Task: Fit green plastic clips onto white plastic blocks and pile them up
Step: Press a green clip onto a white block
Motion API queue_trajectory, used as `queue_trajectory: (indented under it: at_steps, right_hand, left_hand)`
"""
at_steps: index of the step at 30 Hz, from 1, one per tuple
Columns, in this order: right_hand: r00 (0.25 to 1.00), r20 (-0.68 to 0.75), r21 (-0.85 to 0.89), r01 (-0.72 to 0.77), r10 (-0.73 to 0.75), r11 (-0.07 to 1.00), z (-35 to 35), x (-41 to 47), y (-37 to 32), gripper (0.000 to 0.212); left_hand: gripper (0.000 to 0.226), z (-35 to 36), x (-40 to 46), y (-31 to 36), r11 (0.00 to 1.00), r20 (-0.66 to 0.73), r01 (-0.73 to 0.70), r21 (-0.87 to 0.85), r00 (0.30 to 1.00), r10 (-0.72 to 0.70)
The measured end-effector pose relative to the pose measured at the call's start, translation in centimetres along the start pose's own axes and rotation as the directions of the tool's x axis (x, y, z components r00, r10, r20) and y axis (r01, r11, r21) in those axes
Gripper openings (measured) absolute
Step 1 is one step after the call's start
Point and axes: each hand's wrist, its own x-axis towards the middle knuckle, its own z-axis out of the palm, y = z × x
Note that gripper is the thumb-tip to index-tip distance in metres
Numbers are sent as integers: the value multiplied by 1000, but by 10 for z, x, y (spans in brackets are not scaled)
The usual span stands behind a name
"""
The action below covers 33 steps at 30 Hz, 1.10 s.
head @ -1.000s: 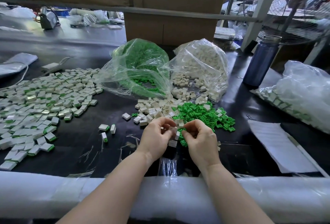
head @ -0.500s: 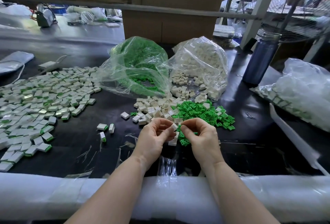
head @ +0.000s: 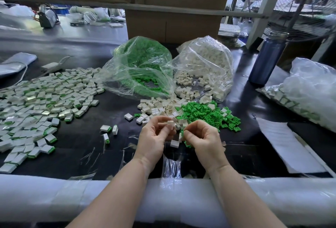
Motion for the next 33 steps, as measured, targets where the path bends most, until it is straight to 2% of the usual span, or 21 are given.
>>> queue_trajectory:
  at_steps: [2, 4, 7, 10, 15, 21, 27, 33]
  right_hand:
    - [994, 112, -33, -2, 6, 999, 3, -3, 0, 26]
    - [987, 158, -145, 19, 4, 989, 6, -5, 2, 22]
    - [992, 123, -272, 65, -33, 960, 6, -3, 4, 16]
    - [992, 98, -323, 109, -81, 940, 6, -2, 3, 19]
    - [997, -13, -118, 76, -78, 990, 1, 0, 0, 28]
    - [999, -40, 66, 14, -12, 998, 0, 2, 1, 19]
    - [999, -36, 99, 3, 1, 995, -1, 2, 2, 19]
    - [998, -64, 36, 21, -19, 999, 0, 2, 2, 17]
  left_hand:
    - [11, 0, 1, 0, 999, -53, 6, -43, 999, -8]
    - [11, -1, 1, 0, 998, -68, 10, -63, 998, -14]
    - [16, 0, 1, 0, 998, -29, 30, -61, 999, -31]
    - [15, 0, 0, 1, 998, 7, 42, -56, 999, -42]
    - [9, -3, -1, 0, 999, 6, 28, 38, 1000, -28]
    - [9, -3, -1, 1, 991, 25, 84, -102, 996, -82]
    - [13, -2, -2, 4, 992, 85, 106, -68, 991, -100]
    - [6, -2, -3, 3, 993, 101, 116, -2, 988, -115]
